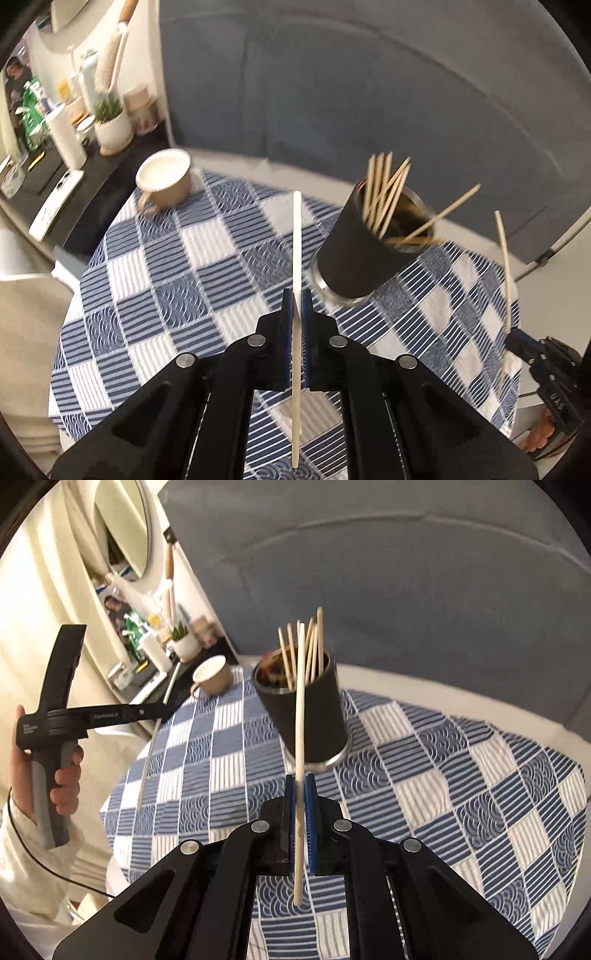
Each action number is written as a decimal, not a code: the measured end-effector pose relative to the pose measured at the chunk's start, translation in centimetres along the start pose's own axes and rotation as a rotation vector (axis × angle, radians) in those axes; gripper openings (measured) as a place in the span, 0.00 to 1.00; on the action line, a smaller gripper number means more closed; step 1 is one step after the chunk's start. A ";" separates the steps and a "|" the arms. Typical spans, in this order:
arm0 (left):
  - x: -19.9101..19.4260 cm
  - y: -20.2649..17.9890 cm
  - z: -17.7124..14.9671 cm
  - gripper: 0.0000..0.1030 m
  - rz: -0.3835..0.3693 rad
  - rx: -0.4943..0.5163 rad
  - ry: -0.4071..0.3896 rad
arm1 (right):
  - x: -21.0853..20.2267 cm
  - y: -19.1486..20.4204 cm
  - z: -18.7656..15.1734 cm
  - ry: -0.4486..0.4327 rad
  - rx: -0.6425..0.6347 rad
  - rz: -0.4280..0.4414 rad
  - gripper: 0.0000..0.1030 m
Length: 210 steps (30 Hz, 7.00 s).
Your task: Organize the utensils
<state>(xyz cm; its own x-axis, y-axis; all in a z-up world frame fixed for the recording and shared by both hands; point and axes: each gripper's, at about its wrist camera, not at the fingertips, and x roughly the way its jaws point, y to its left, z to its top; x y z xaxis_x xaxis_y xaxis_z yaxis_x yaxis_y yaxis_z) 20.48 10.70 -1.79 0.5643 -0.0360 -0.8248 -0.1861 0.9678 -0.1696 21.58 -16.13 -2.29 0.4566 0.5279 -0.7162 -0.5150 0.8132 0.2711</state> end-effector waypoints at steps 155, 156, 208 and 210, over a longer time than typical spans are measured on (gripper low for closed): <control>-9.5 -0.2 -17.4 0.94 0.177 -0.030 -0.122 | -4.2 8.4 -12.3 -0.059 0.044 -0.163 0.91; -10.0 -0.4 -17.6 0.94 0.161 -0.032 -0.121 | -4.5 8.7 -12.4 -0.063 0.037 -0.169 0.91; -13.1 -3.4 -21.6 0.94 0.137 0.053 -0.146 | -7.7 10.0 -15.4 -0.122 0.011 -0.256 0.92; -13.1 -3.5 -21.6 0.94 0.137 0.056 -0.146 | -7.7 10.0 -15.5 -0.120 0.008 -0.253 0.92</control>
<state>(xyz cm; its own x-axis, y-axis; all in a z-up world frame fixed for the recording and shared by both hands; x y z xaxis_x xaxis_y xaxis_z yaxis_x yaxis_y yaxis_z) -3.67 2.40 -2.04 0.6485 0.1296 -0.7501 -0.2267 0.9736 -0.0278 1.65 -15.85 -3.98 0.6526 0.3329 -0.6807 -0.3684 0.9244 0.0989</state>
